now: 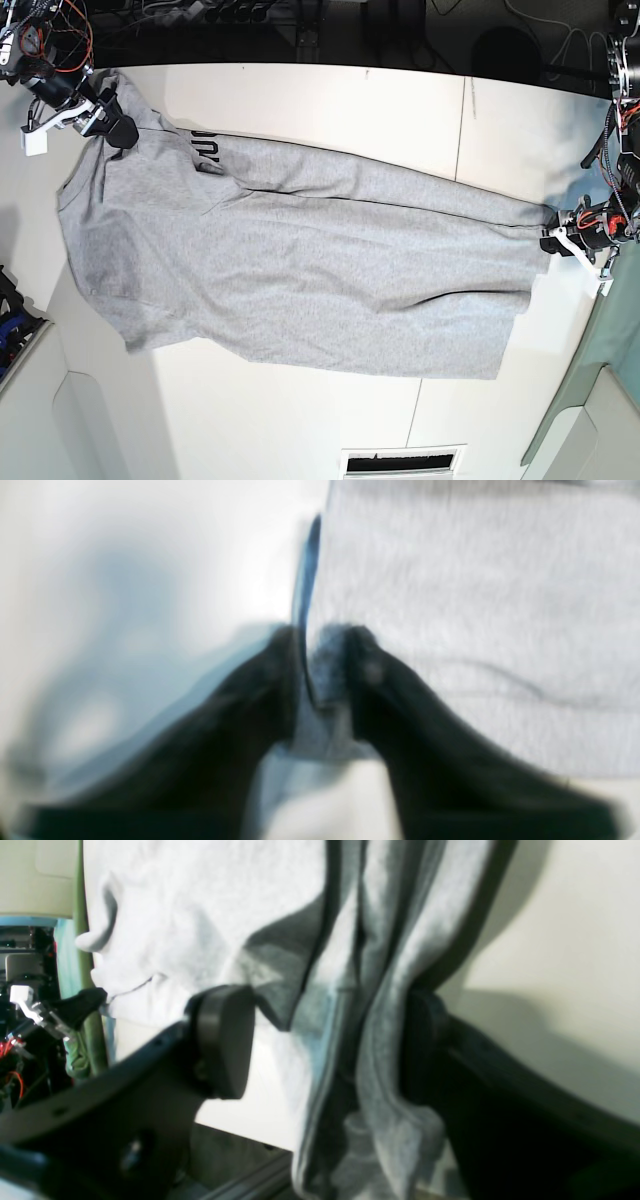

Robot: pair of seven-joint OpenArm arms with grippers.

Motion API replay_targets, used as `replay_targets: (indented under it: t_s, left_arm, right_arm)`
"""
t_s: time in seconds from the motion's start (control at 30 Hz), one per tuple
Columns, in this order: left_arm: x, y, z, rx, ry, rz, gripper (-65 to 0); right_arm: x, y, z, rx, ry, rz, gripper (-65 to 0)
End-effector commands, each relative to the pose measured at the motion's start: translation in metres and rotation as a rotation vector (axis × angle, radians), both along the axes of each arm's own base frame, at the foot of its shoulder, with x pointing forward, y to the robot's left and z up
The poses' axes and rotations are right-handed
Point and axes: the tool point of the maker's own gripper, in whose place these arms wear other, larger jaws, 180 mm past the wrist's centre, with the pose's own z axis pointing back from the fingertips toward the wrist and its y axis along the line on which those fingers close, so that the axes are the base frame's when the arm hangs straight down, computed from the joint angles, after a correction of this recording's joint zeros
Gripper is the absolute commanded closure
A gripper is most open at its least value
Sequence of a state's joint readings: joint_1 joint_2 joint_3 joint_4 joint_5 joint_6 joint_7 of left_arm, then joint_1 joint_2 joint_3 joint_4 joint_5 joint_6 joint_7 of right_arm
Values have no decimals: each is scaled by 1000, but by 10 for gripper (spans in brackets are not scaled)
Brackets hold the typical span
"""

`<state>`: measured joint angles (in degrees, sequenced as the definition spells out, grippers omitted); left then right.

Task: Layout the t-shirt on the table in an organized manner, then fold the t-shirt properly
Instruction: 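Grasp the folded edge with both grippers and pull it taut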

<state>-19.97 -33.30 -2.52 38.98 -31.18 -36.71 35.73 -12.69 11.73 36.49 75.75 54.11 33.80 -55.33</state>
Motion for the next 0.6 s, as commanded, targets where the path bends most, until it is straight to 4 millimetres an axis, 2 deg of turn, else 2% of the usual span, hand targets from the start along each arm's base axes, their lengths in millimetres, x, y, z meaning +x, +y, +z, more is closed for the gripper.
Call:
replay_targets:
  t_s: [0.0, 0.07, 0.1, 0.23, 0.33, 0.43, 0.57]
  left_arm:
    - [8, -1, 14, -23, -36, -35, 0]
    - [7, -6, 15, -62, -24, -30, 0]
    - [5, -9, 15, -81, -11, -28, 0]
    - [1, -18, 21, -166, 19, -14, 0]
    - [-7, -9, 25, -198, 30, 11, 0]
    - [-28, 2, 22, -190, 85, 10, 0]
    - [-55, -18, 22, -249, 126, -51, 0]
  right_arm:
    - [1, -4, 3, -16, -4, 11, -266]
    - [1, -4, 4, -20, -5, 15, -41]
    - [1, -5, 5, -25, -7, 20, 0]
    - [3, -15, 13, -93, -15, 63, 0]
    - [4, -35, 24, -165, -15, 99, 0]
    - [0, -60, 34, -242, -7, 130, 0]
    - [-1, -83, 44, -306, 15, 165, 0]
